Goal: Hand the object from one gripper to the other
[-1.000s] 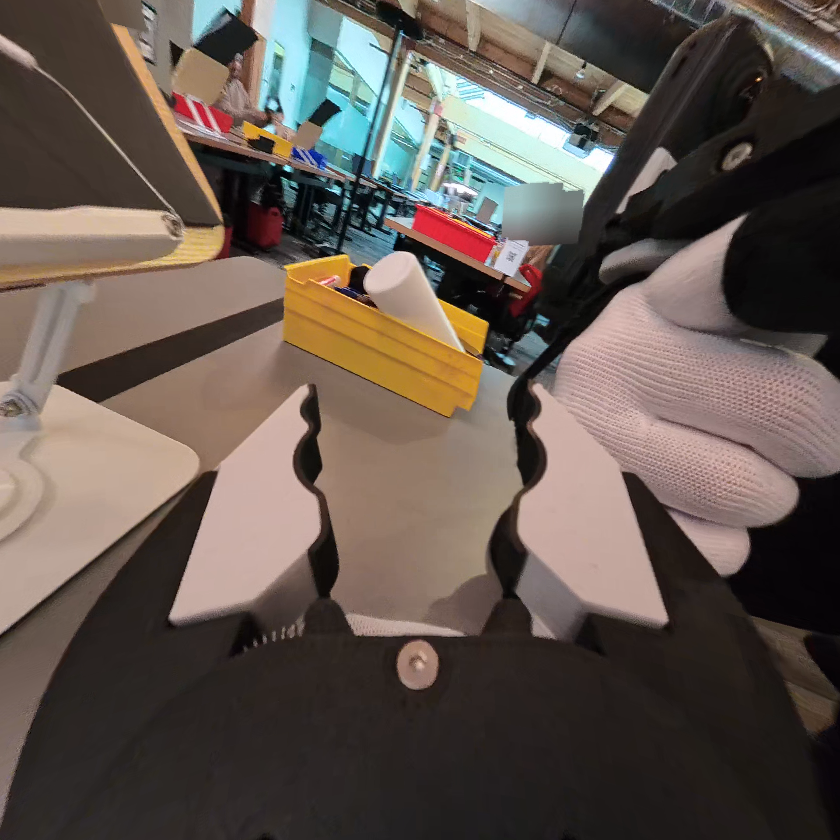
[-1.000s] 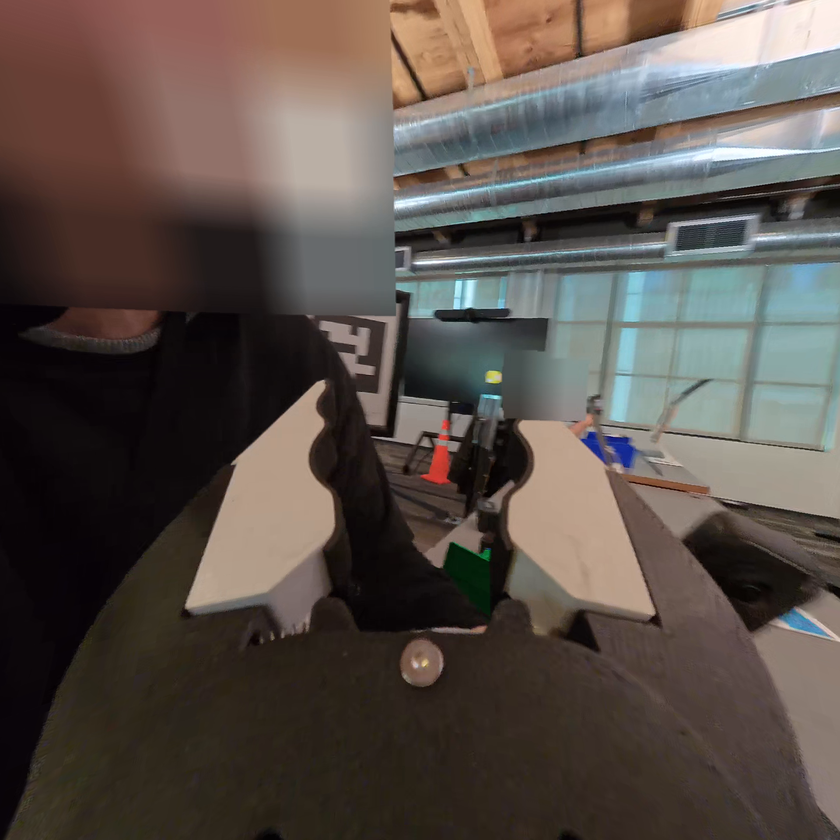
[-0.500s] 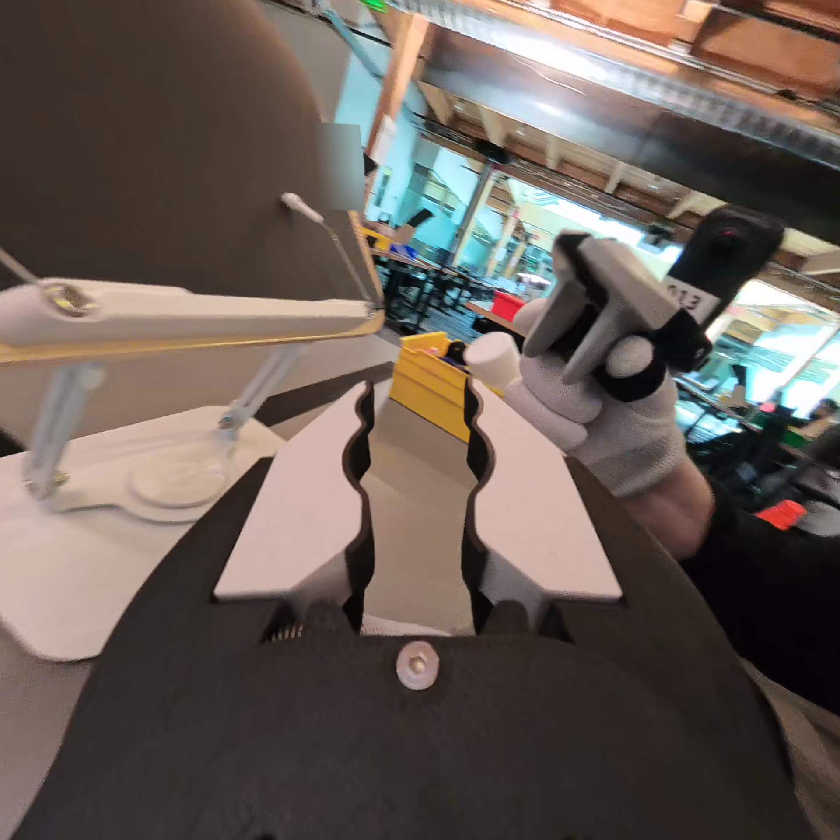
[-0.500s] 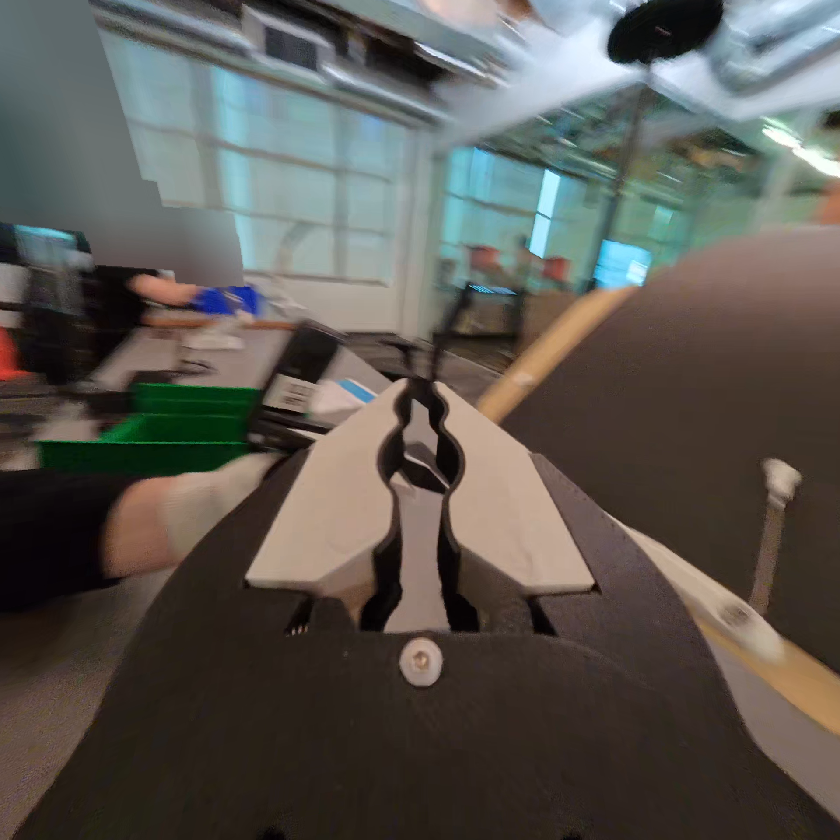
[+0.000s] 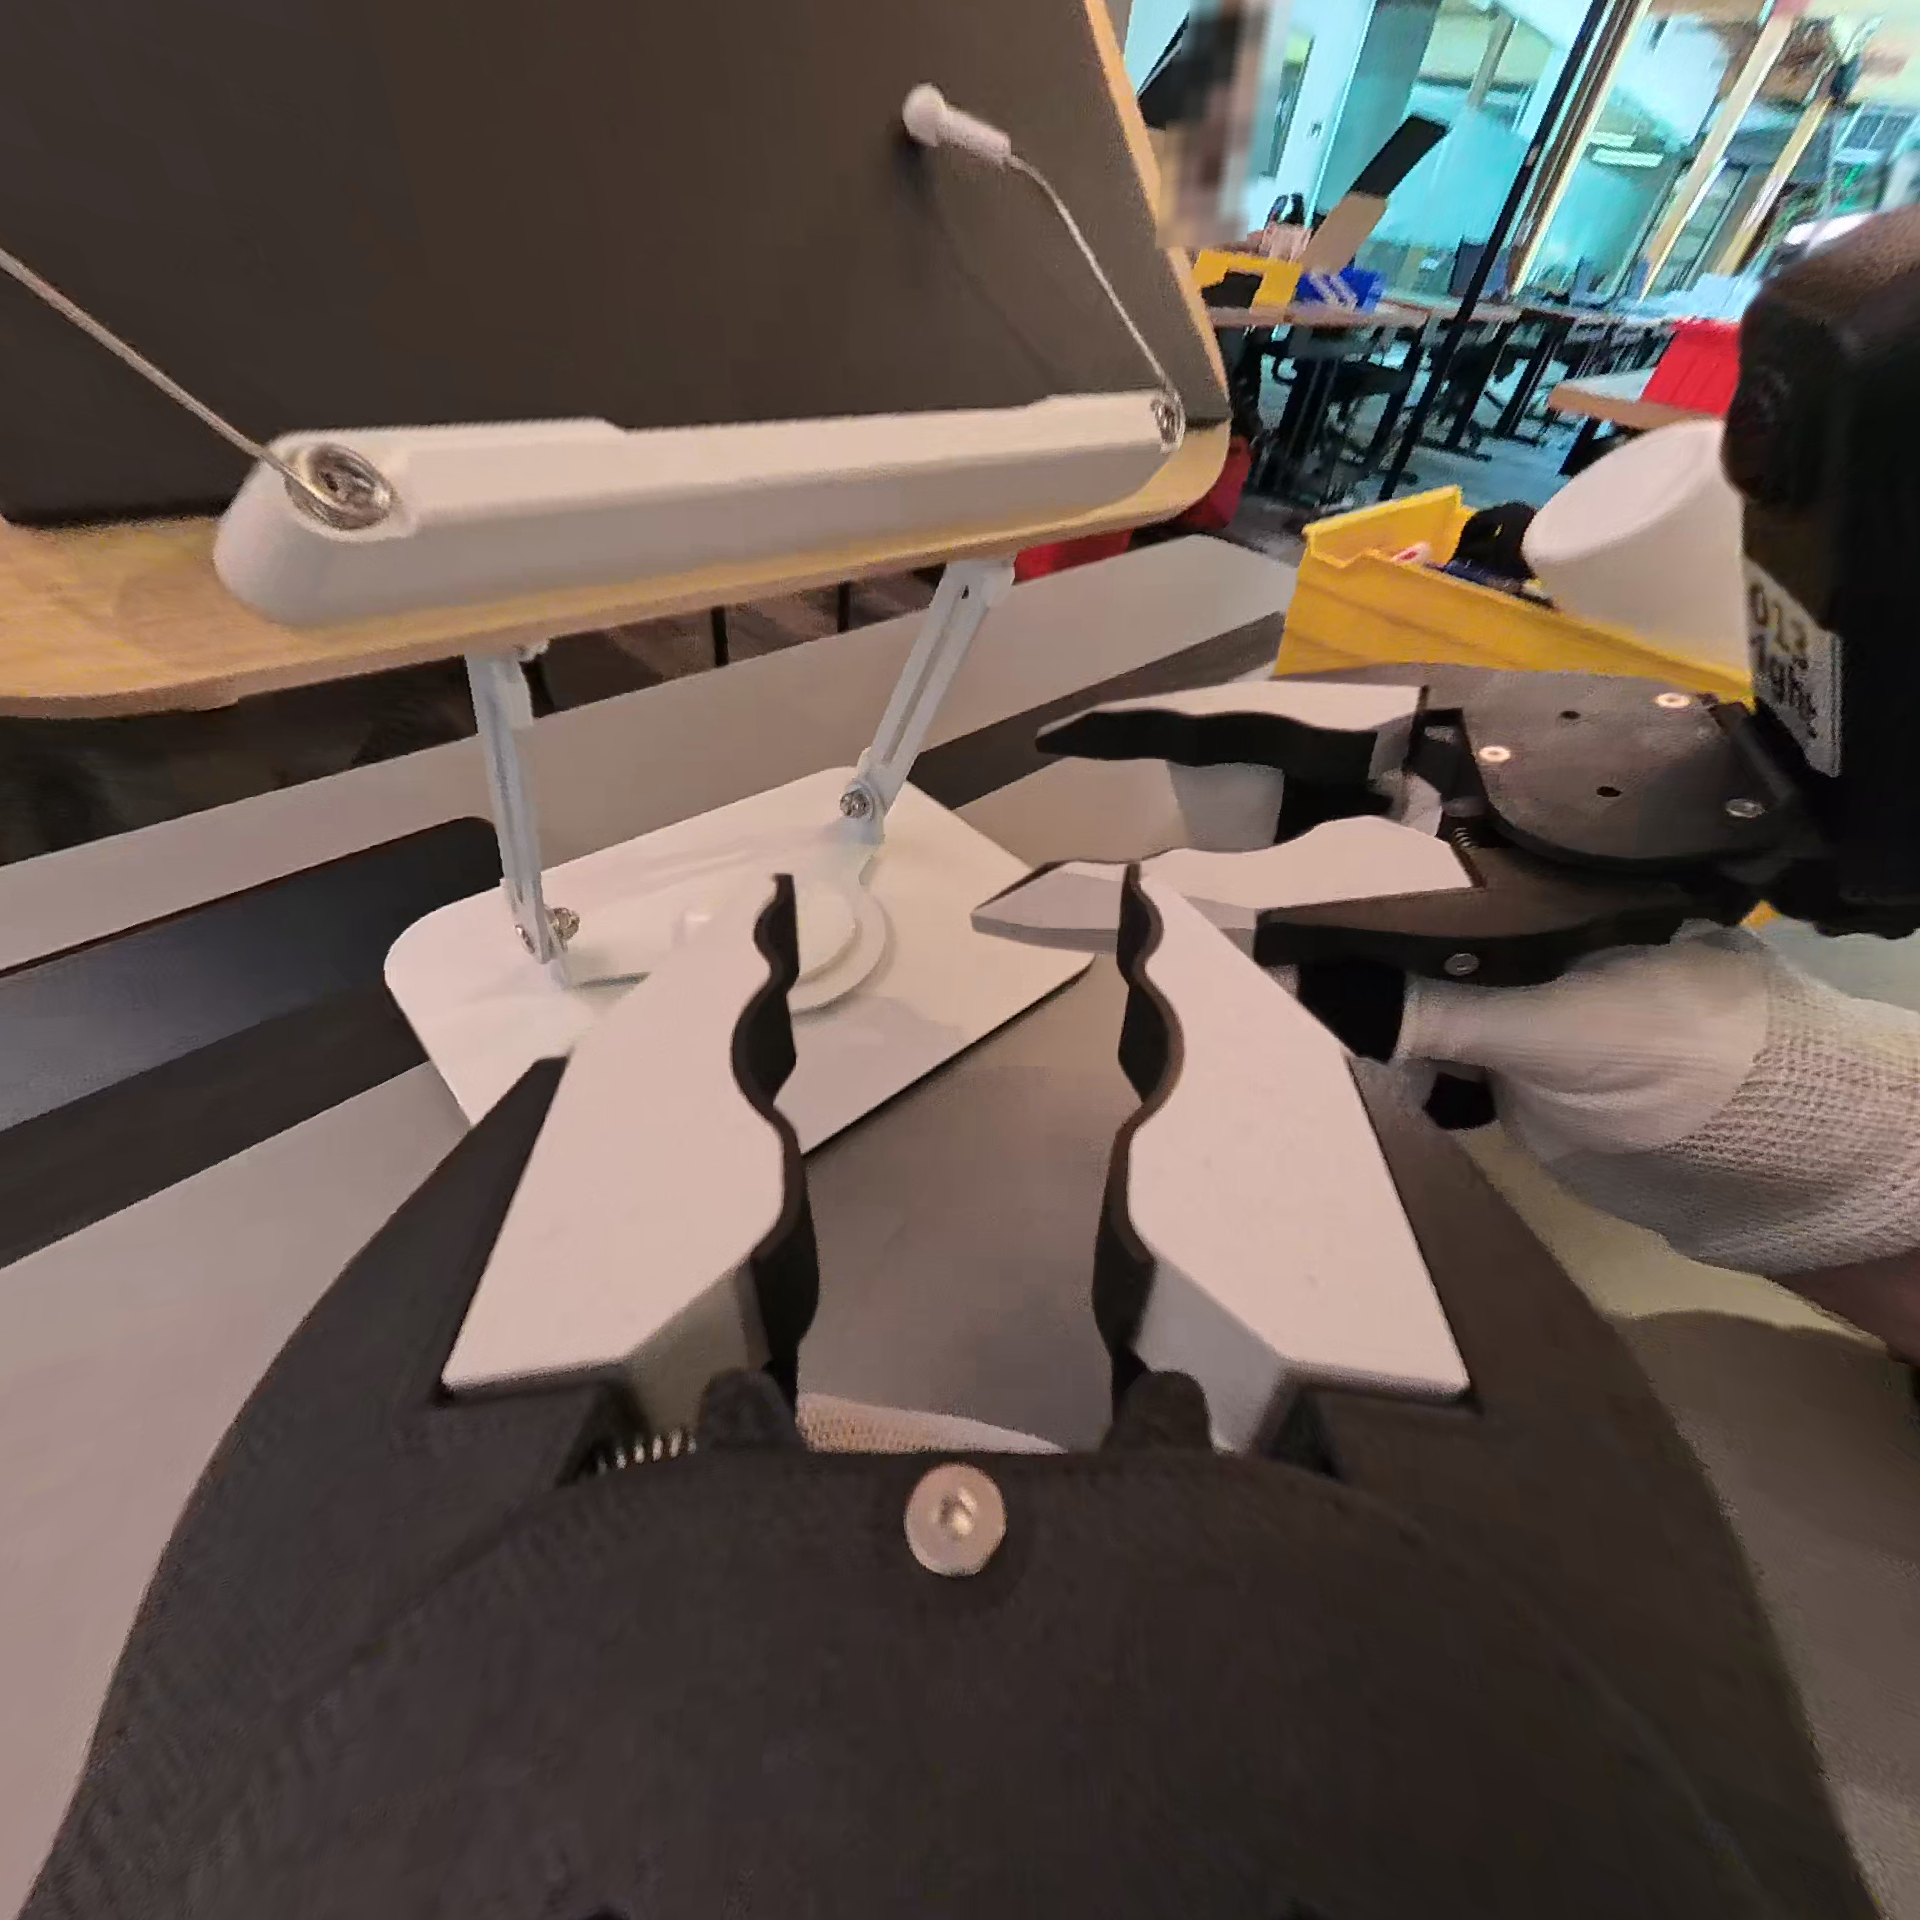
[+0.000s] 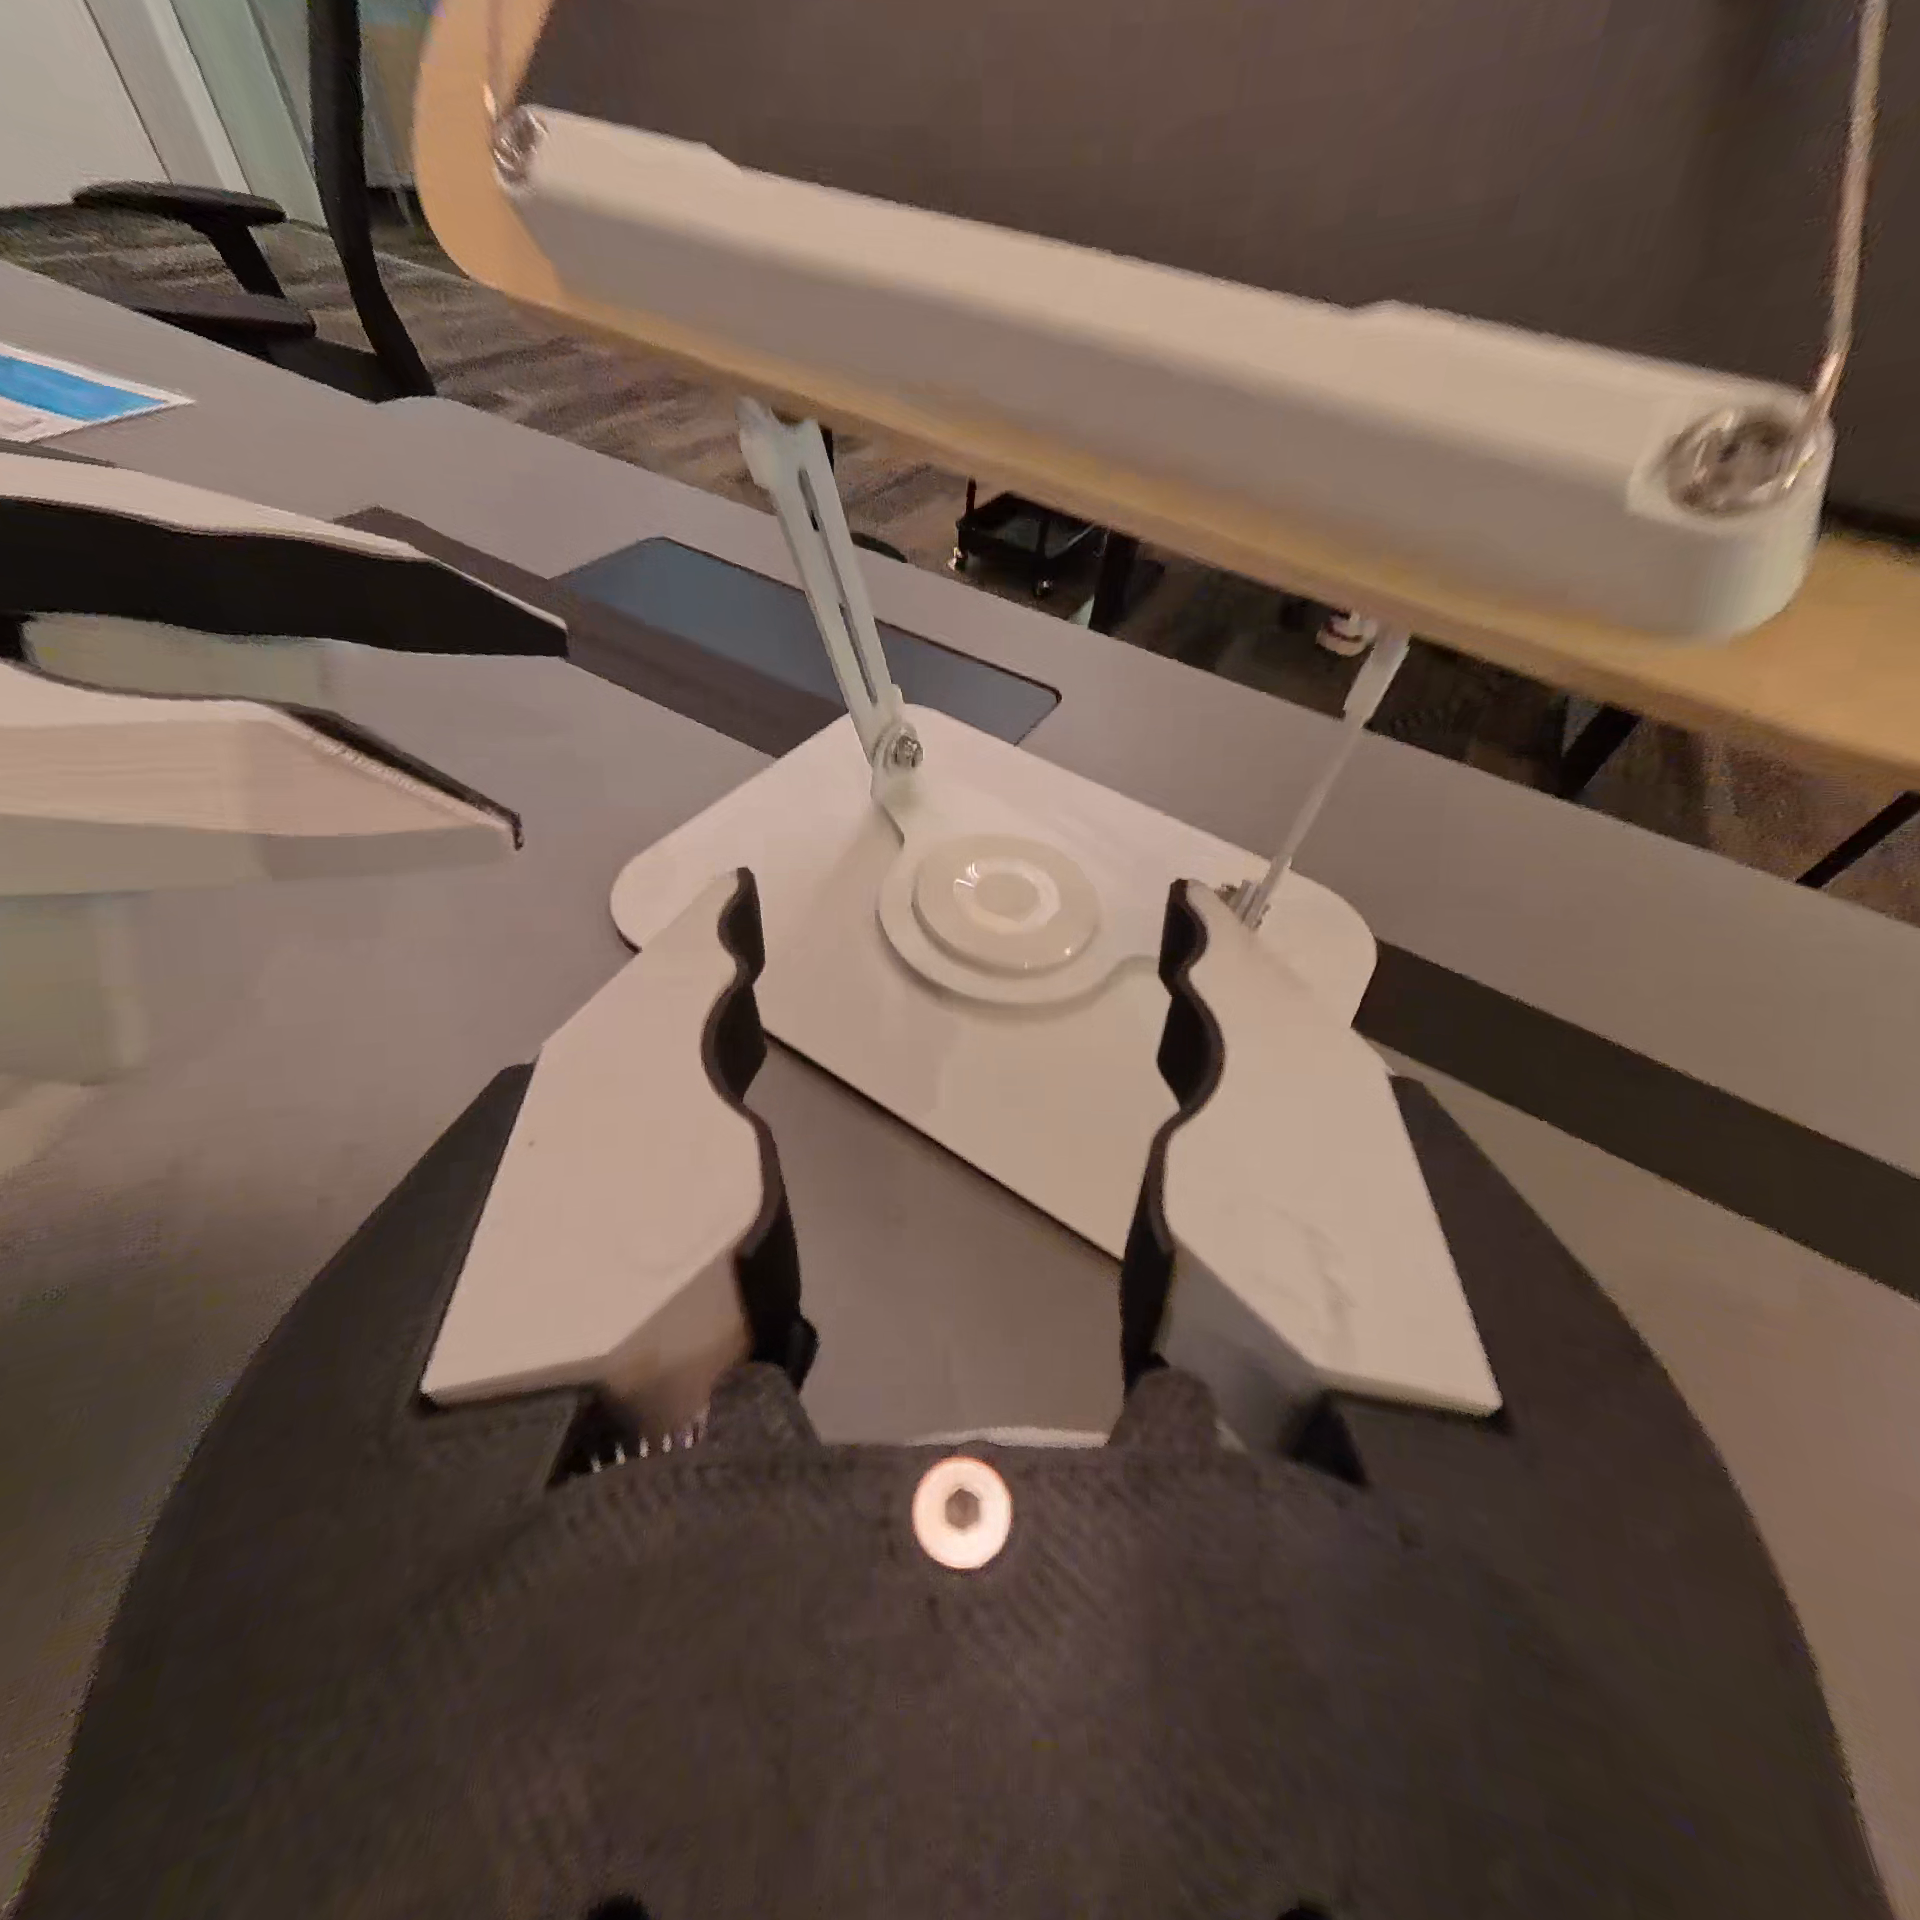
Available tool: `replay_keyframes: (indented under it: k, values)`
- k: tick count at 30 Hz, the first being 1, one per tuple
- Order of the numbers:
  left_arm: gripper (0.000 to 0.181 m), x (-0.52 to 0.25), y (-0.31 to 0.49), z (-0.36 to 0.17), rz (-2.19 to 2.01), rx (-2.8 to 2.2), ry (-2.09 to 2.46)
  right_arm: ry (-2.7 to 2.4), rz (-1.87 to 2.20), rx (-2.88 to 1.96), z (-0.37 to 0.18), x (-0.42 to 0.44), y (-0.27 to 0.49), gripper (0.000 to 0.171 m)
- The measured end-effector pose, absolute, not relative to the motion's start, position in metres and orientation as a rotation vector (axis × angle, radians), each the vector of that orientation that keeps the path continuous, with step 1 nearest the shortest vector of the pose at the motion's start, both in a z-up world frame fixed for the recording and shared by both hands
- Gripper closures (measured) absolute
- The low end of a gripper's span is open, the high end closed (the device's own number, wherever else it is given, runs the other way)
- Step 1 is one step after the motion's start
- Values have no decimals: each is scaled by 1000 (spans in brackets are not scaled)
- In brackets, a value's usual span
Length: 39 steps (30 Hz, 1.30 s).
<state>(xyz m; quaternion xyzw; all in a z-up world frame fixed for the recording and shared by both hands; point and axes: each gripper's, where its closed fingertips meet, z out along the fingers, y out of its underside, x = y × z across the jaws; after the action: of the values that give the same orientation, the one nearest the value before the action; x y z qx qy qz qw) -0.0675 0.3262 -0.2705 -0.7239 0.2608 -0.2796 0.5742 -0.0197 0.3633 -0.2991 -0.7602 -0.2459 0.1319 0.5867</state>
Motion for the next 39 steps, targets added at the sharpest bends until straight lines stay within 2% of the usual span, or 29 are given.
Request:
replay_keyframes:
  k: [17, 27, 39]
  values:
    - [118, -65, 330, -291, -594, -1758, 619, -603, 230, -1776, -319, -15, 366, 95]
    - [105, -73, 341, -305, -457, -1803, 609, -667, 191, -1740, -319, -19, 365, 92]
    - [105, -70, 341, -309, -453, -1807, 613, -698, 183, -1701, -316, -21, 363, 95]
